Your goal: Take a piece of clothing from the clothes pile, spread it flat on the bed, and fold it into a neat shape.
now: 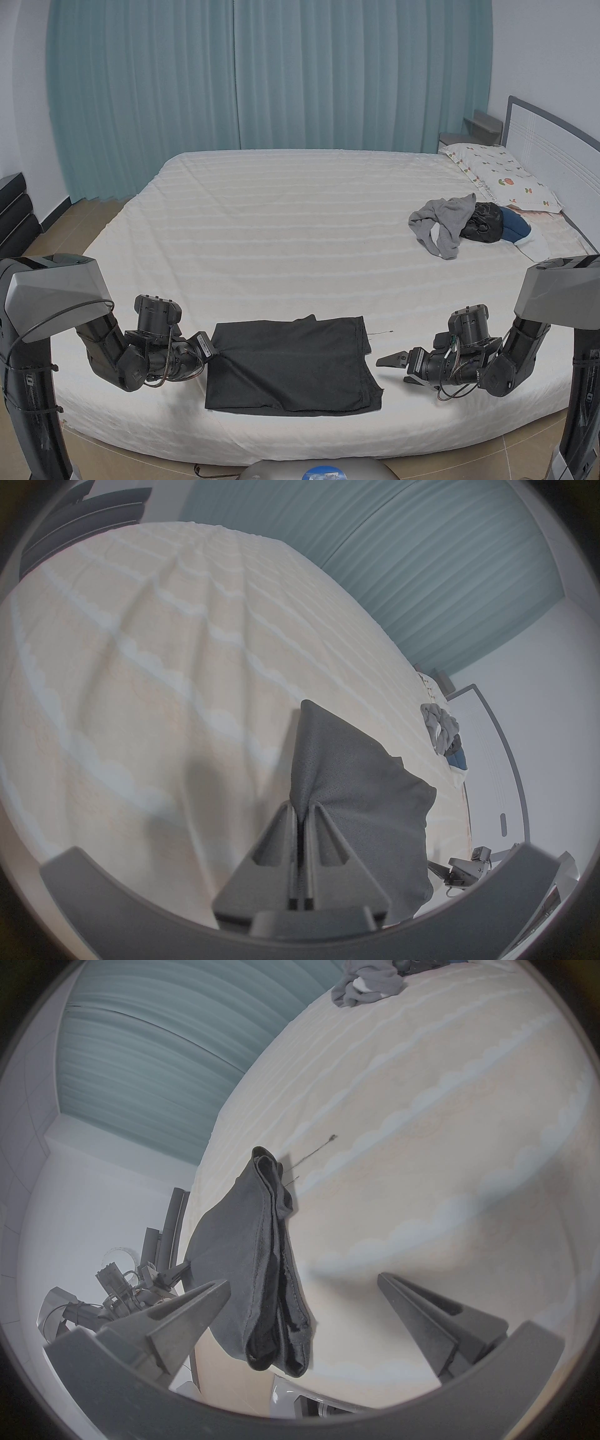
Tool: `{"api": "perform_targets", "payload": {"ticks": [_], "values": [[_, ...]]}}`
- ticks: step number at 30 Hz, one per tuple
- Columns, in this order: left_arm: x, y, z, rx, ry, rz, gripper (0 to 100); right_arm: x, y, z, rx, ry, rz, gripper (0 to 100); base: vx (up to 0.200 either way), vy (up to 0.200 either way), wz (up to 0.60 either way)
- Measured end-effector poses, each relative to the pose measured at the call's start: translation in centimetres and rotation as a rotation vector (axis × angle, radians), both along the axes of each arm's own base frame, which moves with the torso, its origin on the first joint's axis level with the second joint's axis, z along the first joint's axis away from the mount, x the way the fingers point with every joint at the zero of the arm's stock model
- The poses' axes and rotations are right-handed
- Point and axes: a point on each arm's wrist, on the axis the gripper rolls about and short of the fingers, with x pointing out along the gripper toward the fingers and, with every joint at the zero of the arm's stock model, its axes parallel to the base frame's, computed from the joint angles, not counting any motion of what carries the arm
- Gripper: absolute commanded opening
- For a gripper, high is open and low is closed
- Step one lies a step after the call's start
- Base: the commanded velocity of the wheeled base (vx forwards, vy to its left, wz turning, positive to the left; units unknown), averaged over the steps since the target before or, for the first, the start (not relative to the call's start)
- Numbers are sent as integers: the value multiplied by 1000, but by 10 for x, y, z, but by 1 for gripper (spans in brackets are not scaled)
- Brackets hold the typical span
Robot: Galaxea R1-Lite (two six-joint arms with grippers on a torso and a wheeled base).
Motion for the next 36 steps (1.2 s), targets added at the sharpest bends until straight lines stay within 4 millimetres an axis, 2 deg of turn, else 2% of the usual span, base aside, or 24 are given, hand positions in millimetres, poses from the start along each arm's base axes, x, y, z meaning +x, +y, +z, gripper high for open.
{"api": "perform_targets", "payload": {"ticks": [3,13,22,23,36], "values": [[0,0,1,-1,-2,0,0,0,0,0,-1,1,0,100,0,200,0],[-7,-13,0,3,11,-41,0,-1,0,0,-1,1,1,100,0,0,0],[-11,-15,-2,11,20,-49,0,-1,0,0,-1,2,1,100,0,0,0],[-12,-15,-2,12,22,-50,100,-1,0,0,0,2,1,100,0,0,0],[-11,-15,2,5,7,-44,100,-1,0,-2,-3,5,3,100,0,0,0]]}}
